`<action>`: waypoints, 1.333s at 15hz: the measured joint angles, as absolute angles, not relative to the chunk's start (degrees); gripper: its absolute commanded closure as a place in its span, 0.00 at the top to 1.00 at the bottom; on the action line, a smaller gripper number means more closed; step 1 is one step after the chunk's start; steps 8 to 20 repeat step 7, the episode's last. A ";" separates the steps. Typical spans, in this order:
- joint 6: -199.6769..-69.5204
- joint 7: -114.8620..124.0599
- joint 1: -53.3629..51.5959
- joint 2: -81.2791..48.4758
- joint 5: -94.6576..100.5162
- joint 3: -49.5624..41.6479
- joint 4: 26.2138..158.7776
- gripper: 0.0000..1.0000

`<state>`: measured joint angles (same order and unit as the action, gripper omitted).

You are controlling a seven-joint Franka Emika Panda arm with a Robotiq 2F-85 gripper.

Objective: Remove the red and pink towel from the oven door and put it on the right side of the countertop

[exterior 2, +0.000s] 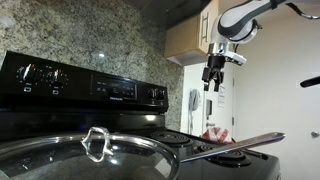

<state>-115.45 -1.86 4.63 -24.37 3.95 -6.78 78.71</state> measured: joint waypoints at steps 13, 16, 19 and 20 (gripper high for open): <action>-115.91 -2.17 0.91 -20.19 10.60 -4.01 88.03 1.00; -115.91 -2.17 0.91 -20.19 10.60 -4.01 88.03 1.00; -115.91 -2.17 0.91 -20.19 10.60 -4.01 88.03 1.00; -115.91 -2.17 0.91 -20.19 10.60 -4.01 88.03 1.00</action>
